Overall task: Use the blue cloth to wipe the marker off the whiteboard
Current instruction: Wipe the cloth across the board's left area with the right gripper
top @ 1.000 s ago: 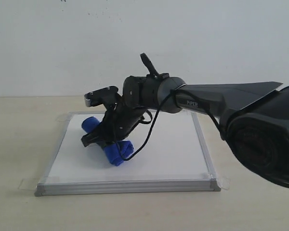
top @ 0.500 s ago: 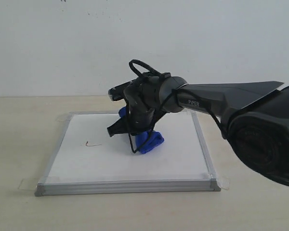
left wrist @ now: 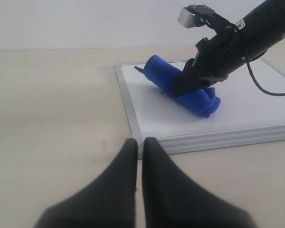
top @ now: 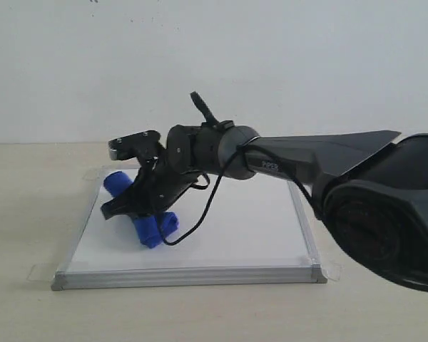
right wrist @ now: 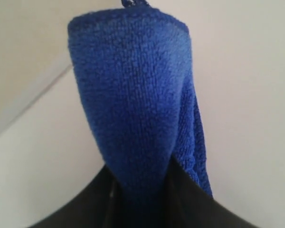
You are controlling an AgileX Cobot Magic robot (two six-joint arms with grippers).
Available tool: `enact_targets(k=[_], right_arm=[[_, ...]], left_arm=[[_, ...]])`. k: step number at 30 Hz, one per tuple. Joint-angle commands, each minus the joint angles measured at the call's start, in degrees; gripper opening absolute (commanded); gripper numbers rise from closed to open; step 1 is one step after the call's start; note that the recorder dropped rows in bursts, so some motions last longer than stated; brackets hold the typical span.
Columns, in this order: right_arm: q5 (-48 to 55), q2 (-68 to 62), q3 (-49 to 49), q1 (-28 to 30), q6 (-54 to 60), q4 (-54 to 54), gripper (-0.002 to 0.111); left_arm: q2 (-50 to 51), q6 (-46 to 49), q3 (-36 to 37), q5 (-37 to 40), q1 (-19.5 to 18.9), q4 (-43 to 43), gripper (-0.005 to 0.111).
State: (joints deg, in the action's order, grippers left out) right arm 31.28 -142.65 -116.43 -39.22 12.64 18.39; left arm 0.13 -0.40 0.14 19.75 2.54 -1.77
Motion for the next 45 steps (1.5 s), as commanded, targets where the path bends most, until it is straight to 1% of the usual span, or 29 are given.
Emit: enact_targets(k=[1, 4, 6, 8, 10, 13, 15, 17, 18, 20, 22, 25, 27, 31, 34, 37, 41, 45], right_arm=[[3.4, 0.0, 0.4, 4.2, -16.8, -17.1, -0.001], [5.2, 0.0, 0.4, 5.4, -25.4, -25.9, -0.001], [5.3, 0.0, 0.4, 5.6, -28.8, -29.0, -0.001], [4.1, -0.1, 0.4, 4.9, -31.2, -28.6, -0.001], [1.8, -0.6, 0.4, 3.6, -31.2, -27.6, -0.001], [-4.0, -1.4, 0.4, 0.8, -25.7, -20.9, -0.001], [-7.3, -1.8, 0.4, -0.6, -18.2, -13.6, -0.001], [-8.7, -1.8, 0.4, -1.4, -10.7, -8.8, -0.001], [-8.8, -1.8, 0.3, -1.8, -7.3, -7.7, -0.001], [-7.6, -1.8, -0.5, -1.6, -4.5, -8.5, -0.001], [-6.5, -1.9, -0.9, -0.4, -6.7, -11.4, -0.001], [-6.2, -1.9, -0.9, 2.1, -18.6, -16.8, -0.001], [-6.2, -1.9, -0.9, 3.3, -23.2, -19.8, -0.001], [-9.1, -1.9, -0.9, 3.3, -23.3, -19.0, -0.001], [-13.2, -2.0, -0.9, 1.4, -22.1, -15.7, -0.001], [-15.9, -2.0, -0.9, -1.0, -19.9, -15.6, -0.001], [-15.0, -2.0, -0.9, -3.5, -15.8, -15.6, -0.001], [-13.0, -2.0, -0.9, -3.6, -13.5, -15.7, -0.001]], left_arm=[[-0.1, 0.1, -0.1, -0.4, -0.1, -0.6, 0.004], [-0.1, 0.1, -0.1, -0.4, -0.1, -0.6, 0.004], [-0.1, 0.1, -0.1, -0.4, -0.1, -0.6, 0.004], [-0.1, 0.1, -0.1, -0.4, -0.1, -0.6, 0.004], [-0.1, 0.1, -0.1, -0.4, -0.1, -0.6, 0.004], [-0.1, 0.1, -0.1, -0.4, -0.1, -0.6, 0.004], [-0.1, 0.1, -0.1, -0.4, -0.1, -0.6, 0.004], [-0.1, 0.1, -0.1, -0.4, -0.1, -0.6, 0.004], [-0.1, 0.1, -0.1, -0.4, -0.1, -0.6, 0.004], [-0.1, 0.1, -0.1, -0.4, -0.1, -0.6, 0.004], [-0.1, 0.1, -0.1, -0.4, -0.1, -0.6, 0.004], [-0.1, 0.1, -0.1, -0.4, -0.1, -0.6, 0.004], [-0.1, 0.1, -0.1, -0.4, -0.1, -0.6, 0.004], [-0.1, 0.1, -0.1, -0.4, -0.1, -0.6, 0.004], [-0.1, 0.1, -0.1, -0.4, -0.1, -0.6, 0.004], [-0.1, 0.1, -0.1, -0.4, -0.1, -0.6, 0.004], [-0.1, 0.1, -0.1, -0.4, -0.1, -0.6, 0.004], [-0.1, 0.1, -0.1, -0.4, -0.1, -0.6, 0.004]])
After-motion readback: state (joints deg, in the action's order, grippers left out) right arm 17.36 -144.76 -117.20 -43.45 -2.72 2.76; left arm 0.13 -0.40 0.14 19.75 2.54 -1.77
